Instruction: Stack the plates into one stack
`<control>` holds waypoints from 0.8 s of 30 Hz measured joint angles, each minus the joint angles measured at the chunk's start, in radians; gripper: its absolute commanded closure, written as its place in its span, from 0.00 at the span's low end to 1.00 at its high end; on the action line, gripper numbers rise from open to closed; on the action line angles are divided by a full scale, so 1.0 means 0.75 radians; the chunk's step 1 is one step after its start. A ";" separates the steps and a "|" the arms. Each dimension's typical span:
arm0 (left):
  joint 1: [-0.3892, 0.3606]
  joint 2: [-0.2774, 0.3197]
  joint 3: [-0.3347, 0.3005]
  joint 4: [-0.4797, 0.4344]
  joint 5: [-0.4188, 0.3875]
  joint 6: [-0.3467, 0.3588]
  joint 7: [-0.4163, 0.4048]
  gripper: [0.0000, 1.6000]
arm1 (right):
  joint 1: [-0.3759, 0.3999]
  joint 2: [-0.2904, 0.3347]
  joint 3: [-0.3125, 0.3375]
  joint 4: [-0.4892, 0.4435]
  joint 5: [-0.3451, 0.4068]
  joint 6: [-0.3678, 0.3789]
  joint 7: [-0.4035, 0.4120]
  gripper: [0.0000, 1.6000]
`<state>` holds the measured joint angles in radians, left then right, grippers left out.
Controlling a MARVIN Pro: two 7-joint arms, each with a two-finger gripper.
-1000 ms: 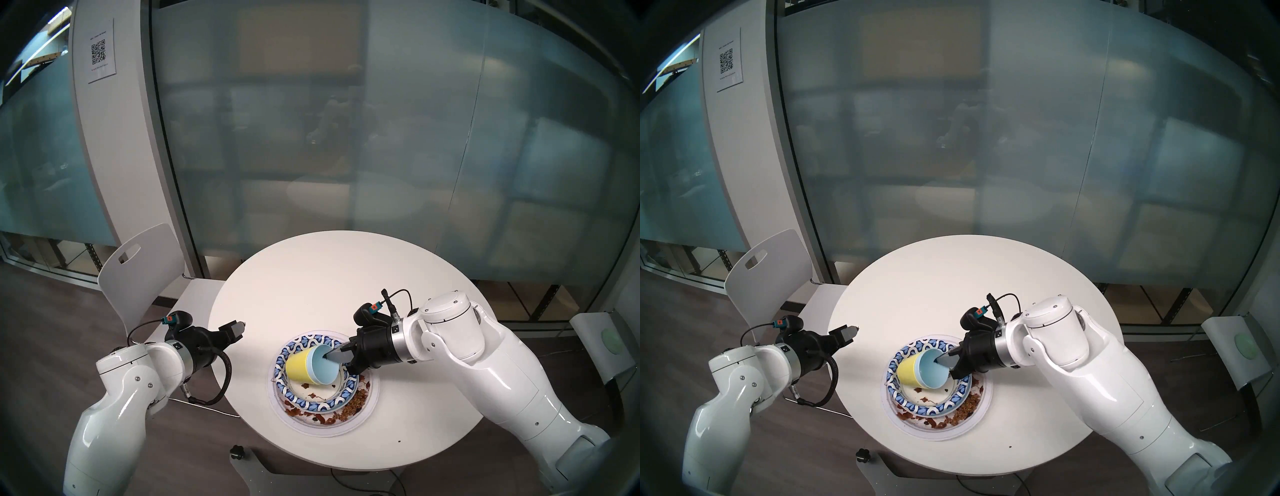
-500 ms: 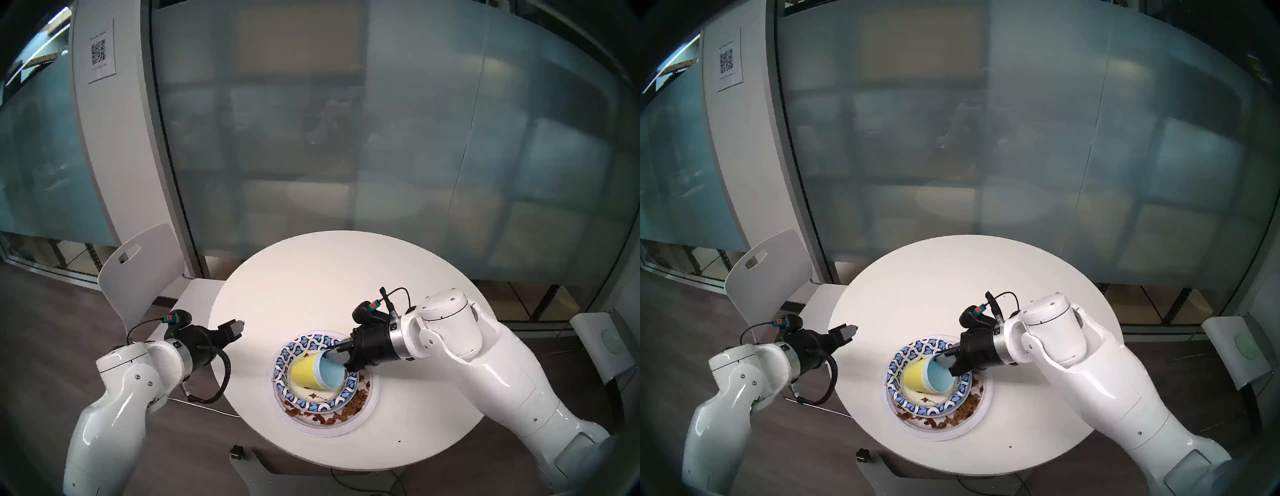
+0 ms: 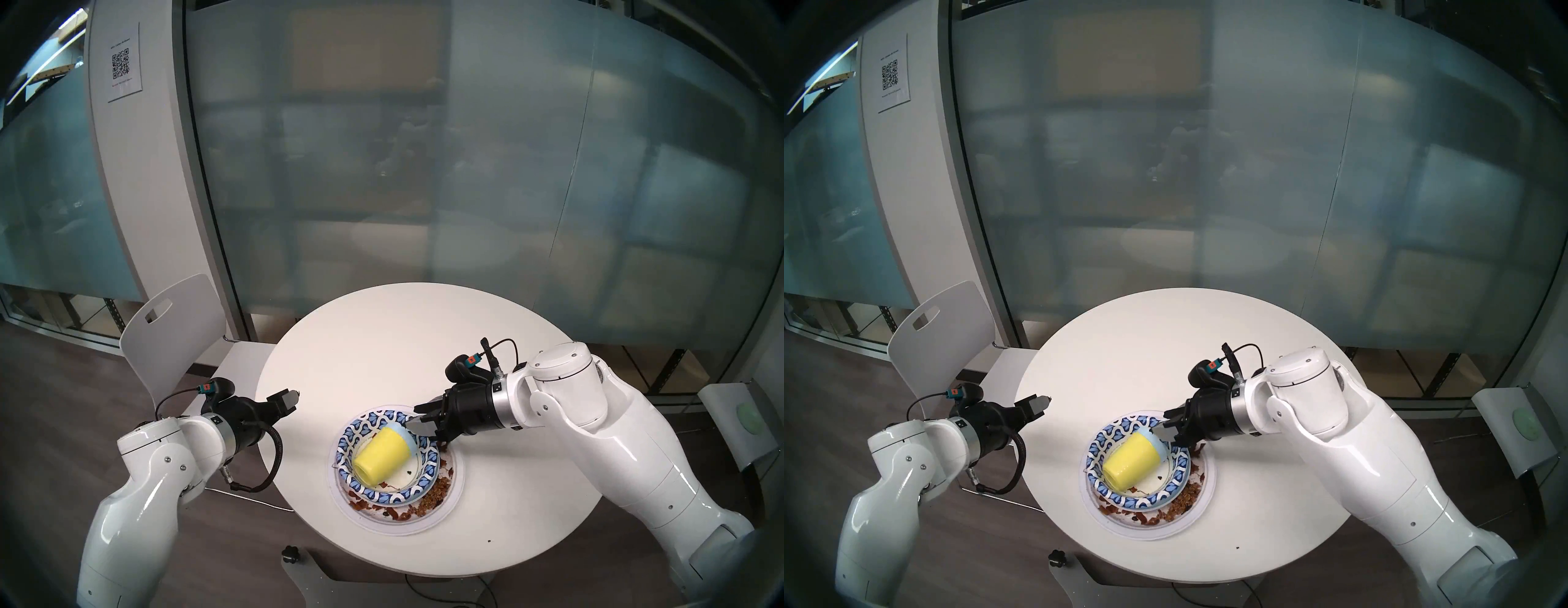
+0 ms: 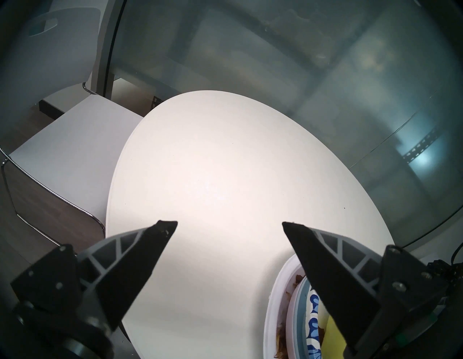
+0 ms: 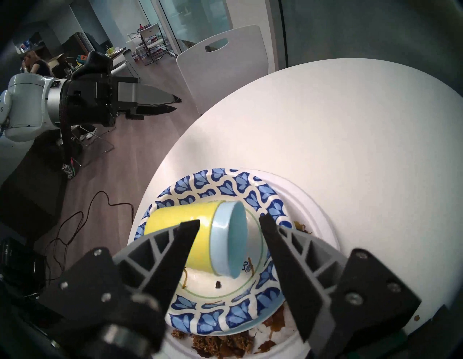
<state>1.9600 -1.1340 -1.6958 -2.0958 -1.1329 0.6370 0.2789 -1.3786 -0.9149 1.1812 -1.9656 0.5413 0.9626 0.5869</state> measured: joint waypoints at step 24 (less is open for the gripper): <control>-0.045 -0.013 0.106 -0.121 -0.013 0.003 0.067 0.00 | -0.364 -0.031 0.486 -0.284 0.104 -0.091 -0.223 0.18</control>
<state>1.9266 -1.1439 -1.6165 -2.1868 -1.1424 0.6390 0.3289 -1.6515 -0.9383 1.5455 -2.1783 0.6189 0.8947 0.4194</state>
